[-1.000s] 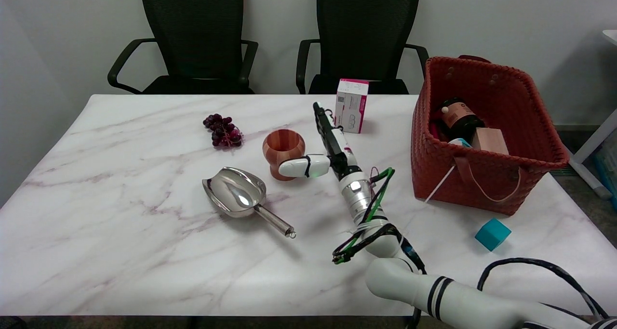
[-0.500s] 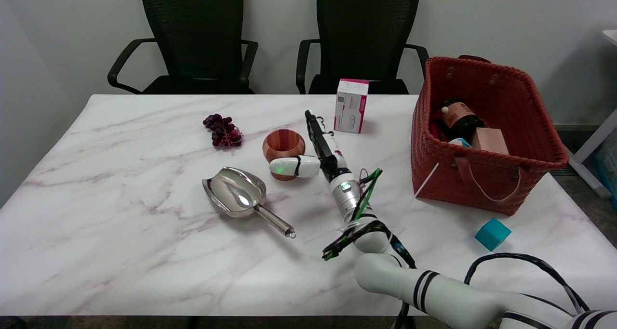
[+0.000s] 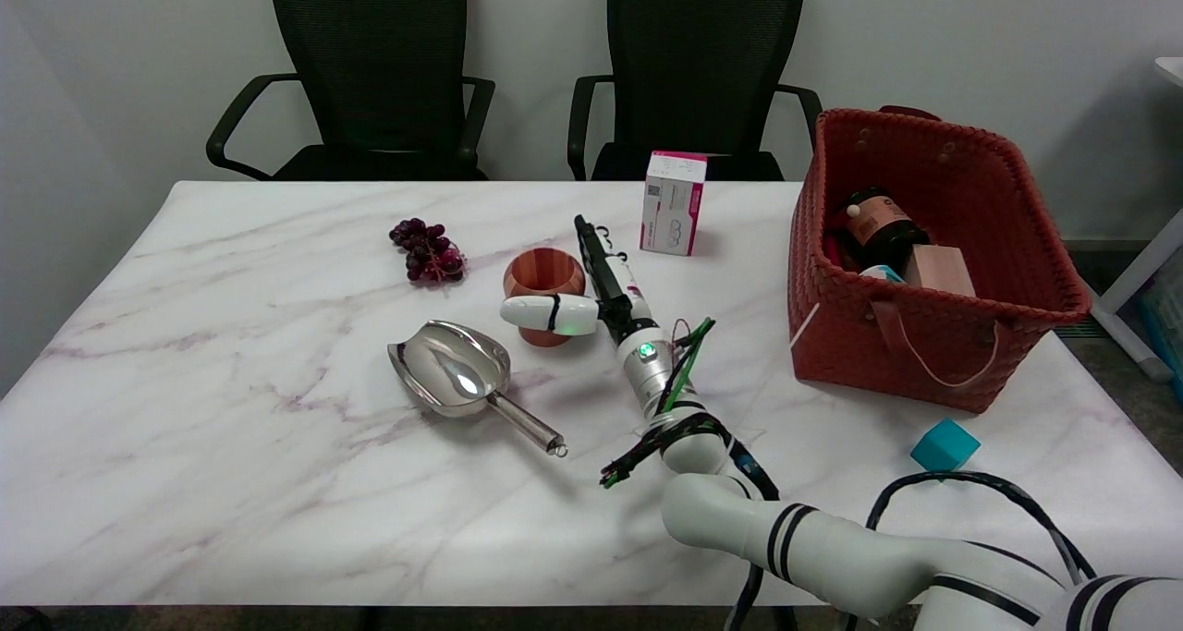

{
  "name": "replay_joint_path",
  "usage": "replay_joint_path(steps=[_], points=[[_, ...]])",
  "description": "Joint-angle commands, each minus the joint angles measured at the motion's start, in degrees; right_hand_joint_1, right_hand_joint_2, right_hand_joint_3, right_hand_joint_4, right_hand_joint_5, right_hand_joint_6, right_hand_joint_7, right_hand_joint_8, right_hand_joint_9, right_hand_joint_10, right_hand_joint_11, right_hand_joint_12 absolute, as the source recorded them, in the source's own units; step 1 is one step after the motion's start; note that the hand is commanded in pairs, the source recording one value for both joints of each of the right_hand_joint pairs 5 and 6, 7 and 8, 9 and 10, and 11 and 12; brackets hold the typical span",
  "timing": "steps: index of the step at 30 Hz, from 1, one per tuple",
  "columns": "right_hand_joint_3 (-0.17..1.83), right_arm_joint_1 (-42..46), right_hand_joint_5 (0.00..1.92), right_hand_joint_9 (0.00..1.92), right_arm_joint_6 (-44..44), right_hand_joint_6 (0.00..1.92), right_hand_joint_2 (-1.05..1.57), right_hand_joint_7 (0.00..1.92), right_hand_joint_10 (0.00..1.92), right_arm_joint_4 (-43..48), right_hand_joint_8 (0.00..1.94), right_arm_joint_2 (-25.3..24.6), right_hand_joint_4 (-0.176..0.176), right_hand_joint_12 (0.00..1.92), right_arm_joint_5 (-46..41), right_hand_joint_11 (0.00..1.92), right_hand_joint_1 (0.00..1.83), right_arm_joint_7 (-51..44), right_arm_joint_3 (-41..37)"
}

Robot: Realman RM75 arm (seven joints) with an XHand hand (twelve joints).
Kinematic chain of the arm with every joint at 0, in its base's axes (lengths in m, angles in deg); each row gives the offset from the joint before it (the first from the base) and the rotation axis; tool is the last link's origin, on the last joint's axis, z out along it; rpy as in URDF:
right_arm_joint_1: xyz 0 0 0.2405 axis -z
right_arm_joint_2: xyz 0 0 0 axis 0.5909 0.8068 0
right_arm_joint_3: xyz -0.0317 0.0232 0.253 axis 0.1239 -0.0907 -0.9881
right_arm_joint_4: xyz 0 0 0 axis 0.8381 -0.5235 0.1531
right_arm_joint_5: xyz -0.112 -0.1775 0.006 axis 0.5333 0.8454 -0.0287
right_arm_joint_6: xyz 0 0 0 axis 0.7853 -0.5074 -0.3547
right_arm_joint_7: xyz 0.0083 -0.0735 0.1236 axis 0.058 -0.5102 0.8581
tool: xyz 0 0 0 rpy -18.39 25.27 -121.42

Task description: Pick up the wooden mortar.

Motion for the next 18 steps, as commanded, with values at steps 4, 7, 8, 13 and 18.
replay_joint_path(steps=[4,7,8,13,18], points=[[-0.11,-4.29,0.00,0.00,-1.07,0.00,0.13,0.00,0.00,-7.06,0.00,-3.30,0.000,0.00,0.08,0.00,1.00,0.27,1.21],[-0.09,-4.77,0.00,0.00,-1.58,0.00,0.14,0.00,0.00,-7.76,0.00,-3.70,0.000,0.00,0.08,0.00,1.02,0.27,1.34],[-0.05,-4.87,0.00,0.00,-1.68,0.00,0.15,0.00,0.00,-7.92,0.00,-3.80,0.000,0.00,0.08,0.00,1.03,0.27,1.37],[0.09,-5.23,0.00,0.00,-1.87,0.00,0.18,0.00,0.00,-8.51,0.00,-4.16,0.000,0.00,-0.02,0.00,1.07,0.27,1.74],[0.23,-5.06,0.00,0.00,-1.97,0.00,0.21,0.00,0.00,-8.69,0.00,-4.07,0.000,0.00,-0.12,0.00,1.10,0.13,1.47]])
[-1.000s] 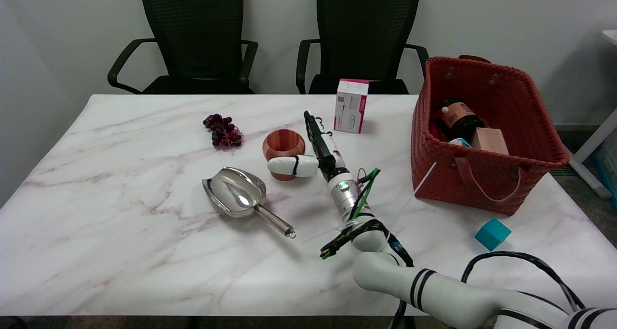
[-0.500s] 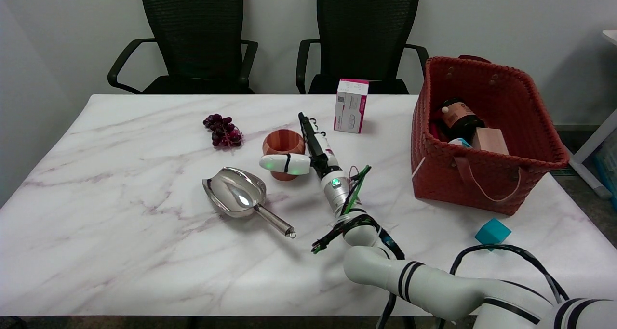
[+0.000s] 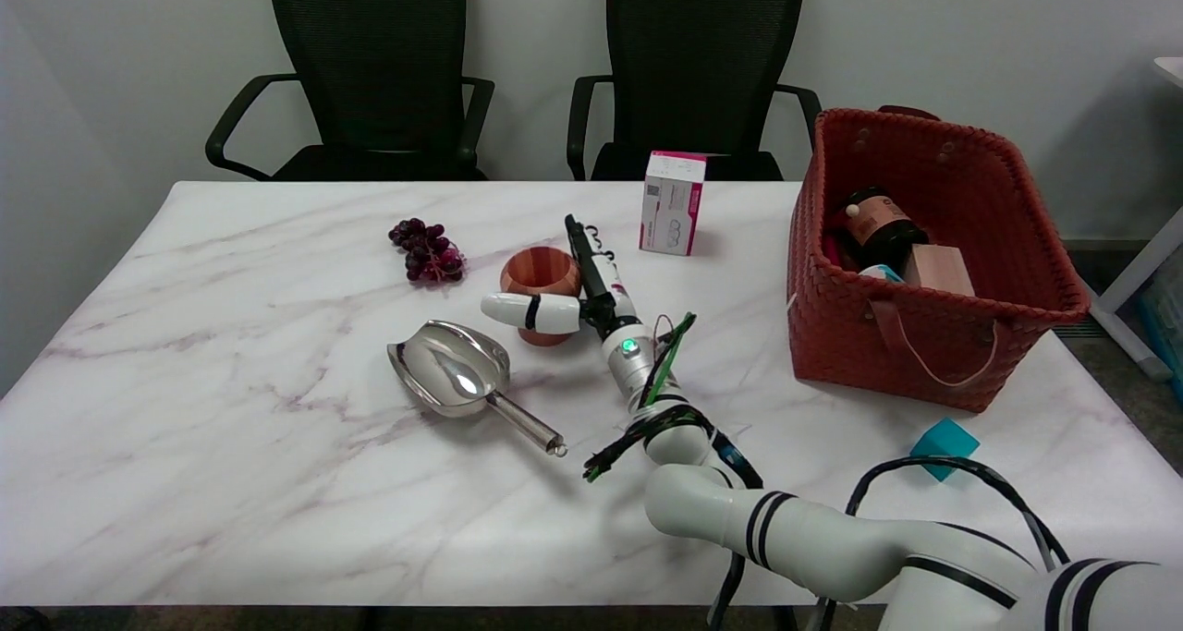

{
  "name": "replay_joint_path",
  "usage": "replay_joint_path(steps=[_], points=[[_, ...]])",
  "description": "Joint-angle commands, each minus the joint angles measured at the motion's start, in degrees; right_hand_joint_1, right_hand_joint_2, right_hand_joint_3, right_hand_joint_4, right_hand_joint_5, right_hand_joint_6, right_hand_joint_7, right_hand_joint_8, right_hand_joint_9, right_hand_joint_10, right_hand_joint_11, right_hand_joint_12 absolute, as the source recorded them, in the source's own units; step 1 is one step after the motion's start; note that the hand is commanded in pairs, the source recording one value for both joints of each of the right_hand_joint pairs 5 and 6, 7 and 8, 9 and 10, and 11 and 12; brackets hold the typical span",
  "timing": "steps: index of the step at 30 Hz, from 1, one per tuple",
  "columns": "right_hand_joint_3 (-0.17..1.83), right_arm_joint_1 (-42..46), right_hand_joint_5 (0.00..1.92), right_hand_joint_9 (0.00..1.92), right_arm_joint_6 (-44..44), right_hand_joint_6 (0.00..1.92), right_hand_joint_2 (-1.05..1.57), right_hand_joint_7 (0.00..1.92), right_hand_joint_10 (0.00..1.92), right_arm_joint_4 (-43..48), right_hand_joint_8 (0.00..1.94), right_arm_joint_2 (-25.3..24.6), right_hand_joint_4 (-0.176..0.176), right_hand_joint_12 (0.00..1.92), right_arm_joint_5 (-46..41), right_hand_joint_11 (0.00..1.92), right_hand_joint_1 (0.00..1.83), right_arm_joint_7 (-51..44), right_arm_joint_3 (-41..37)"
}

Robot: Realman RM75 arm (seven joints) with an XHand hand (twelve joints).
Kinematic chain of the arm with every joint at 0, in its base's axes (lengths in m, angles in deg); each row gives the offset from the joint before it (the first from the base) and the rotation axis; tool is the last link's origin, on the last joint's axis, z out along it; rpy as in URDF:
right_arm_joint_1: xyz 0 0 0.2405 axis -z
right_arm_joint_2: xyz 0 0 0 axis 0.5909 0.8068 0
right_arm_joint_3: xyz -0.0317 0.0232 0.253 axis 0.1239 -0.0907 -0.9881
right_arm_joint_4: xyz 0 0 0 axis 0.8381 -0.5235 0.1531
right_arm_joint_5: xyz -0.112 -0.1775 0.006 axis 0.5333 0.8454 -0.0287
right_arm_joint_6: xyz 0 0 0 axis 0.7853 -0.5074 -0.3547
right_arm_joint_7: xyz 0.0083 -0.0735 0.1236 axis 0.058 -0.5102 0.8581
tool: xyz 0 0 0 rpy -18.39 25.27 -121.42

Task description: Pick up the wooden mortar.

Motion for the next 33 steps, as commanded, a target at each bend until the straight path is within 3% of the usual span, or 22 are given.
replay_joint_path(steps=[1,5,10,19,33], points=[[0.25,-1.39,0.00,0.00,-1.08,0.00,0.22,0.00,0.00,-3.15,0.00,-1.26,0.000,0.00,-0.14,0.00,1.11,-0.29,0.16],[0.33,-1.35,0.00,0.00,-0.65,0.00,0.26,0.00,0.00,-2.61,0.00,-1.46,0.000,0.00,-0.37,0.00,1.13,0.04,0.79],[0.65,-0.93,0.00,0.01,-0.28,0.00,0.34,0.00,0.01,-2.34,0.00,-1.30,0.000,0.00,-0.45,0.00,1.16,0.38,0.79],[0.88,0.35,0.06,0.22,0.44,0.06,0.40,0.32,0.22,-1.35,0.32,-0.98,0.000,0.00,-0.40,0.00,1.18,0.52,0.39],[0.94,1.20,0.64,0.44,2.73,0.64,0.46,0.61,0.44,-0.98,0.61,-0.90,0.000,0.20,-0.45,0.20,1.19,0.52,0.31]])
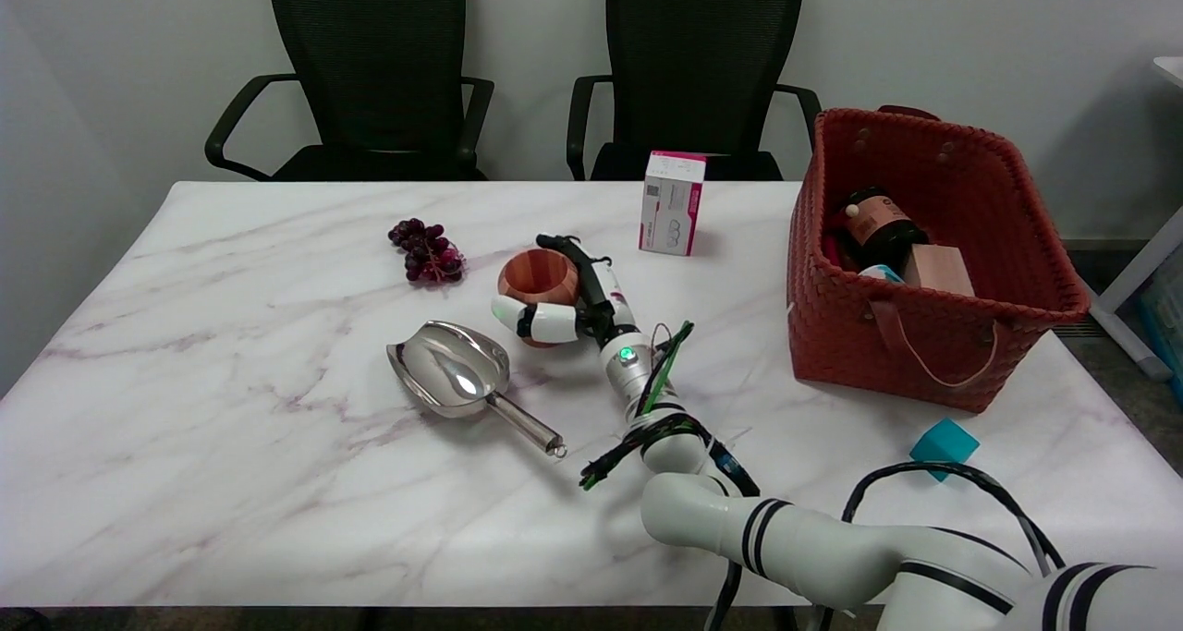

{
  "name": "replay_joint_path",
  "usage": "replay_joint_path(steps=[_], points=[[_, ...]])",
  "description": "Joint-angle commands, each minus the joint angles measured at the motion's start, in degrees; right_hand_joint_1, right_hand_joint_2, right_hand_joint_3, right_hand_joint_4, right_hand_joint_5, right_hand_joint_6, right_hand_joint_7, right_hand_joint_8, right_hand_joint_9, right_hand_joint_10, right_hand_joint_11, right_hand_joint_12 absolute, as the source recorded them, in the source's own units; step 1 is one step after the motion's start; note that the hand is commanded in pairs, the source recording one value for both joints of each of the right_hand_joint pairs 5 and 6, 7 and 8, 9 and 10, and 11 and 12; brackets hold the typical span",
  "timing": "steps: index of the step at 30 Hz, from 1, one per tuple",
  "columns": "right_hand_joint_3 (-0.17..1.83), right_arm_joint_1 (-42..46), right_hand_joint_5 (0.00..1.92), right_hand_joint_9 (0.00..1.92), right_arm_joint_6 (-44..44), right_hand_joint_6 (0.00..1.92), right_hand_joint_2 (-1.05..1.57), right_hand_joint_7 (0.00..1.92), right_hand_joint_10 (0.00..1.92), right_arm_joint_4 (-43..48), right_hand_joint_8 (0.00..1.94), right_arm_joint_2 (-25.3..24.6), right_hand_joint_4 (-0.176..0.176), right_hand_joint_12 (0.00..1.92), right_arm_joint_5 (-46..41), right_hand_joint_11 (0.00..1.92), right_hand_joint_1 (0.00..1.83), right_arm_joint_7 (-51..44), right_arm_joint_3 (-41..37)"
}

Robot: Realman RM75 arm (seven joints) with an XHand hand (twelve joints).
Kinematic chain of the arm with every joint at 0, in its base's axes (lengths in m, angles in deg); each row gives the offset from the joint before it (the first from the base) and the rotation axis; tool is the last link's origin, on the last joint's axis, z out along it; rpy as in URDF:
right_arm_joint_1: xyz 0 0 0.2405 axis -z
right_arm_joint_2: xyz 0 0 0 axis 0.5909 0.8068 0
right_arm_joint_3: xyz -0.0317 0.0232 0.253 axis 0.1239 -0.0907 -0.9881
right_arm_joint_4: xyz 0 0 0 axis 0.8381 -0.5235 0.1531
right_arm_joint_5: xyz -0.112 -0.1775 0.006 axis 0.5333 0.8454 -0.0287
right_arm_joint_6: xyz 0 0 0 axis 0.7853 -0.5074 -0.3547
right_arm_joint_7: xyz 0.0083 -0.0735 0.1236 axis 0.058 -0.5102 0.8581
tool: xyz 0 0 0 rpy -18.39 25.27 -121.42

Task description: Pick up the wooden mortar.

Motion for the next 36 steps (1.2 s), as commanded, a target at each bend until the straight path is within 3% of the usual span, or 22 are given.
replay_joint_path(steps=[1,10,18,25,36], points=[[0.94,1.02,0.67,0.46,1.90,0.67,0.47,0.62,0.46,0.48,0.62,0.11,0.000,0.22,-0.07,0.22,1.19,0.11,-0.11],[0.93,1.02,0.85,0.62,1.90,0.85,0.58,0.75,0.62,0.64,0.75,0.11,0.000,0.47,-0.15,0.47,1.20,0.49,-0.14],[0.89,0.86,0.90,0.64,2.00,0.90,0.69,0.78,0.64,0.64,0.78,0.11,0.000,0.64,-0.15,0.64,1.21,1.62,-0.27],[0.87,0.78,1.00,0.67,3.07,1.00,0.79,0.88,0.67,0.72,0.88,0.11,0.000,0.91,-0.15,0.91,1.22,1.78,-0.35],[0.89,1.55,1.07,0.87,7.06,1.07,0.92,1.03,0.87,3.11,1.03,0.77,0.000,1.04,-0.12,1.04,1.22,2.10,-0.35]])
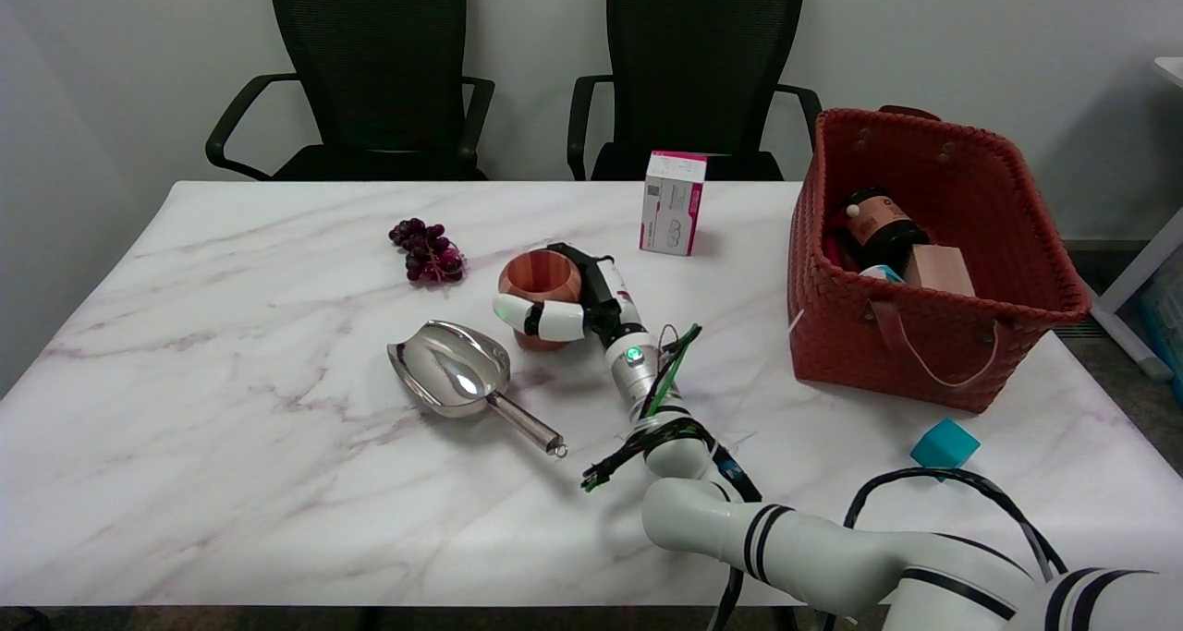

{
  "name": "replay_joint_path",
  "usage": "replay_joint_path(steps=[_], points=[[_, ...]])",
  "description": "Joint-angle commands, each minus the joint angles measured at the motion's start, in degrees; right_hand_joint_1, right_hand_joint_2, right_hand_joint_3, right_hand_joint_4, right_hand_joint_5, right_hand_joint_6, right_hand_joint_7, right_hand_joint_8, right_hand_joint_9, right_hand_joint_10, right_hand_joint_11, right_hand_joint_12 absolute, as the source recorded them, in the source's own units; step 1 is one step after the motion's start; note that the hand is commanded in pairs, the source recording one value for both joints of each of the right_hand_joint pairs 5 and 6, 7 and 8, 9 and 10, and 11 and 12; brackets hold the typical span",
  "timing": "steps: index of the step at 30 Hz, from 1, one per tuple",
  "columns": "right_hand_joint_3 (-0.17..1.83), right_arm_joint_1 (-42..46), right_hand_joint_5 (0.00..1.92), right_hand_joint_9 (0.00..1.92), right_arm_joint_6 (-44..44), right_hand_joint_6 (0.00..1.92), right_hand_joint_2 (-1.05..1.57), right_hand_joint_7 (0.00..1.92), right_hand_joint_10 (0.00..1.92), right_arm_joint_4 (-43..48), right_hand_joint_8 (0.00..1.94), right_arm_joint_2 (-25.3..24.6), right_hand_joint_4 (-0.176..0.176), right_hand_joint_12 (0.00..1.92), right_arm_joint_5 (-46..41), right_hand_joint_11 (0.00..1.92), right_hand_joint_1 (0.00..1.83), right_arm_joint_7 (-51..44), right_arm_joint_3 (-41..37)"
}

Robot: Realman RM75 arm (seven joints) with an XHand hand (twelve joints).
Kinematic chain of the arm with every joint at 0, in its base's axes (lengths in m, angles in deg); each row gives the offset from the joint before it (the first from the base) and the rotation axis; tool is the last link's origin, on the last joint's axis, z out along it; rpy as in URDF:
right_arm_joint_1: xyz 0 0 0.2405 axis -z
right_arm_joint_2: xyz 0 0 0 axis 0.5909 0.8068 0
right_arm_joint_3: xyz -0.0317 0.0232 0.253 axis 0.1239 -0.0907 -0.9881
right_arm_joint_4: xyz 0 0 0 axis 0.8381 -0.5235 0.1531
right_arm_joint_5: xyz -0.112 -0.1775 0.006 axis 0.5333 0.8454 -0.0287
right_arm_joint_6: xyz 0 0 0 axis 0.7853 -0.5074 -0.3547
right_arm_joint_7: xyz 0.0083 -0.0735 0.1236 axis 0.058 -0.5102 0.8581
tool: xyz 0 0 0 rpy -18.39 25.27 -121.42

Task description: Pick up the wooden mortar.

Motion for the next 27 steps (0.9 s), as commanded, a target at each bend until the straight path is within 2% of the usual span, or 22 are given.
replay_joint_path(steps=[1,20,27], points=[[0.90,0.84,1.07,0.87,4.78,1.07,0.92,1.04,0.87,3.00,1.04,0.91,0.000,1.04,0.06,1.04,1.22,0.69,-0.12],[0.90,5.58,1.00,0.92,18.83,1.00,0.94,1.09,0.92,21.44,1.09,8.60,0.000,1.03,2.75,1.03,1.23,-0.78,-0.04],[0.87,7.02,0.98,0.97,23.16,0.98,0.98,1.12,0.97,29.72,1.12,12.57,0.000,1.02,3.04,1.02,1.24,-6.98,-0.55]])
